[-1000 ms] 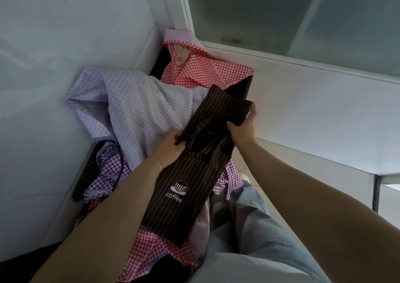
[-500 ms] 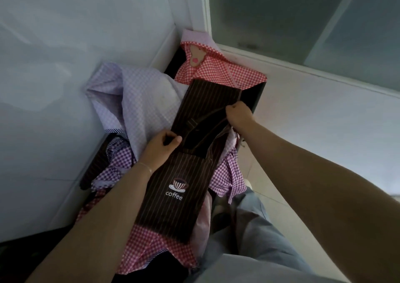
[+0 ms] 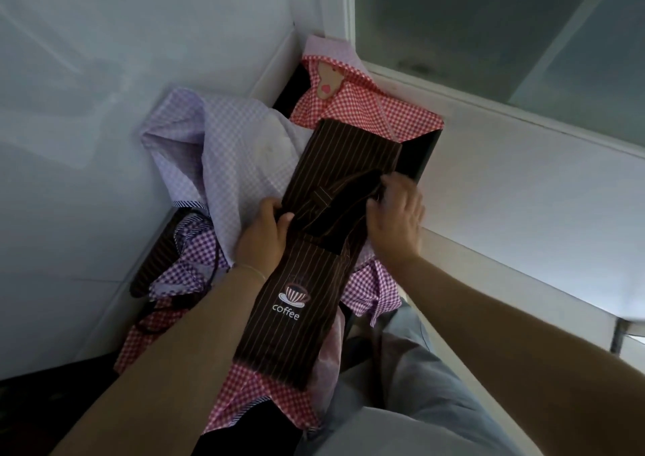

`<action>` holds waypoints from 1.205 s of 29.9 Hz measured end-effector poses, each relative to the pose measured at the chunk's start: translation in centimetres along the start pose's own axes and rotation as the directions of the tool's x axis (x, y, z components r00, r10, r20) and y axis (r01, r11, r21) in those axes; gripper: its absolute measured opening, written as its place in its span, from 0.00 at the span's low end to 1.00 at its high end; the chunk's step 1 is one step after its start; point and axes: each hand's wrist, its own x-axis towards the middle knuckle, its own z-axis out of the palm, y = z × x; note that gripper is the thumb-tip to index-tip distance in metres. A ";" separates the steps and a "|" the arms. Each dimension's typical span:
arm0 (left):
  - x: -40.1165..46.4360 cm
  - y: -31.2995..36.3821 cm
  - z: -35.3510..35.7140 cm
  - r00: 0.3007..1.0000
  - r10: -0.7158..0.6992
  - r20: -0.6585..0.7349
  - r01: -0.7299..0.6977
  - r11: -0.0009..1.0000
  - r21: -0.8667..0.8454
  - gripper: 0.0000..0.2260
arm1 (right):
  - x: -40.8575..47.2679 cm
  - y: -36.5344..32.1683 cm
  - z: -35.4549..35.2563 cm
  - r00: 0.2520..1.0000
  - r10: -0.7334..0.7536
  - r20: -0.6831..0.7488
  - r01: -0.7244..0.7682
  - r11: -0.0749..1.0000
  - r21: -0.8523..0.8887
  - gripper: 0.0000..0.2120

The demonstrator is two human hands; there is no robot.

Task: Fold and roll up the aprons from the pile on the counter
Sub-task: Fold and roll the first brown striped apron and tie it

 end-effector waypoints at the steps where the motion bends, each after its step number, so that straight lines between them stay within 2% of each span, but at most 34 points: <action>1: -0.1 -0.2 0.0 1.000 0.011 0.017 -0.011 1.000 -0.024 0.17 | -1.9 0.3 0.4 0.981 -0.187 0.057 0.188 0.982 -0.010 0.21; 2: -0.4 -0.6 -0.1 0.998 0.037 0.051 -0.034 0.998 -0.052 0.19 | -3.8 0.8 0.8 0.918 -0.374 0.133 0.378 0.926 -0.003 0.22; 4: -1.2 -1.5 -0.1 0.986 0.110 0.128 -0.098 0.990 -0.102 0.24 | -6.6 1.8 1.5 0.717 -0.636 0.286 0.661 0.750 0.010 0.27; 6: -1.9 -2.2 -0.2 0.972 0.173 0.161 -0.158 0.982 -0.105 0.26 | -8.4 2.5 1.9 0.566 -0.726 0.391 0.788 0.616 0.002 0.31; 7: -2.1 -2.4 -0.2 0.968 0.188 0.168 -0.172 0.980 -0.101 0.27 | -8.8 2.7 1.9 0.537 -0.736 0.412 0.810 0.587 -0.006 0.31; 9: -2.3 -2.8 -0.2 0.968 0.172 0.181 -0.151 0.981 -0.123 0.26 | -9.5 3.1 1.9 0.524 -0.727 0.444 0.823 0.566 -0.045 0.32; 14: -2.2 -2.5 0.1 0.986 0.026 0.168 0.022 0.960 -0.280 0.19 | -10.1 3.2 2.5 0.484 -0.610 0.628 0.837 0.531 -0.129 0.37; 16: -2.3 -2.4 0.2 0.989 -0.006 0.150 0.052 0.953 -0.300 0.16 | -9.9 2.8 2.9 0.495 -0.570 0.656 0.828 0.539 -0.157 0.41; 18: -2.2 -2.4 0.3 0.981 -0.100 0.165 0.142 0.954 -0.264 0.14 | -9.6 2.1 3.2 0.509 -0.543 0.667 0.819 0.544 -0.182 0.44; 20: -1.9 -2.8 0.2 0.962 -0.170 0.213 0.206 0.966 -0.158 0.15 | -9.5 1.4 3.2 0.519 -0.533 0.668 0.814 0.547 -0.196 0.40; 23: -1.4 -4.0 -0.3 0.923 -0.149 0.355 0.156 0.988 0.008 0.16 | -9.4 1.0 3.3 0.512 -0.507 0.693 0.803 0.568 -0.178 0.34; 26: -1.0 -4.0 -1.4 0.873 -0.163 0.460 0.066 0.973 0.220 0.16 | -8.6 1.1 3.0 0.418 -0.485 0.768 0.825 0.556 -0.098 0.32; 28: -1.4 -3.5 -2.3 0.911 -0.098 0.401 -0.013 0.964 0.264 0.12 | -7.7 1.2 2.5 0.358 -0.464 0.811 0.837 0.544 -0.059 0.32; 30: -2.7 -3.2 -3.4 0.948 0.029 0.318 -0.102 0.972 0.214 0.13 | -6.7 1.1 2.1 0.321 -0.462 0.826 0.842 0.539 -0.026 0.33; 31: -3.7 -3.2 -3.8 0.936 0.071 0.345 -0.146 0.970 0.195 0.14 | -6.4 1.0 1.9 0.302 -0.459 0.836 0.845 0.534 -0.012 0.33; 32: -4.8 -3.5 -4.0 0.901 0.072 0.428 -0.160 0.972 0.173 0.15 | -6.0 0.9 1.8 0.276 -0.438 0.856 0.845 0.535 0.002 0.32; 33: -6.1 -4.1 -3.8 0.838 0.028 0.545 -0.135 0.978 0.157 0.17 | -5.7 0.8 1.7 0.242 -0.405 0.882 0.847 0.532 0.012 0.32; 35: -8.1 -5.6 -3.2 0.644 -0.113 0.756 -0.063 0.978 0.200 0.27 | -4.9 0.4 1.3 0.210 -0.325 0.922 0.831 0.556 0.007 0.32; 36: -8.9 -6.5 -3.0 0.555 -0.177 0.813 -0.056 0.967 0.249 0.34 | -4.6 0.1 1.0 0.213 -0.302 0.929 0.806 0.591 0.008 0.33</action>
